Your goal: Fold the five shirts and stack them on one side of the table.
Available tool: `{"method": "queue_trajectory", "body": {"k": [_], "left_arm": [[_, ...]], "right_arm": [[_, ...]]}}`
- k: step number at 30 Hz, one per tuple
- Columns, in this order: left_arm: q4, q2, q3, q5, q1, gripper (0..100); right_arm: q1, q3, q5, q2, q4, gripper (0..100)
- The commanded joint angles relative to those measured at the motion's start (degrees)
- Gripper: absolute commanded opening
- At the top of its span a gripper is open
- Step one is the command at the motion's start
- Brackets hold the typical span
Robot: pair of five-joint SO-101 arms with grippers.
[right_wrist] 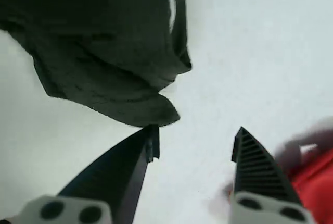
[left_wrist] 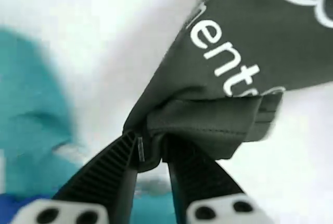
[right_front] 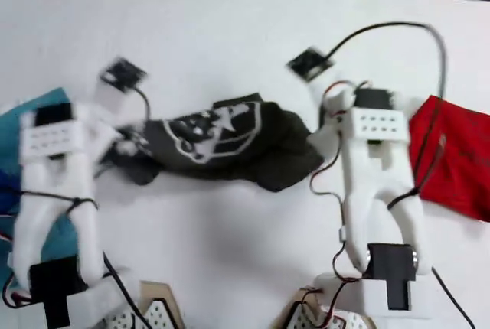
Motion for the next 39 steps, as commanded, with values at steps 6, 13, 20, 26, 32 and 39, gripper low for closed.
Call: {"method": "queue_trajectory", "body": {"k": [6, 13, 20, 26, 32, 39], "left_arm": [[8.1, -1.6, -8.8, -3.6, -2.6, 3], [8.2, -1.6, -3.0, -3.6, -5.1, 15], [8.8, -2.2, -2.1, -3.0, -5.3, 21], [12.9, -2.2, -3.2, -2.3, -6.9, 21], [12.7, -1.7, 0.0, 4.5, -3.9, 21], [0.5, -1.7, 14.5, 10.6, 5.8, 21]], "right_arm": [[-14.5, 19.7, 5.7, -15.7, -2.9, 32.0], [-19.3, 31.4, 5.8, -23.7, -12.4, 33.7], [-18.3, 32.9, 5.5, -13.2, -24.4, 33.7], [-14.3, 30.0, 5.4, -1.7, -32.9, 24.6], [-12.5, 21.2, 5.4, 0.0, -32.0, 3.0], [-12.4, 7.1, 5.4, -7.2, -18.2, 2.2]]}}
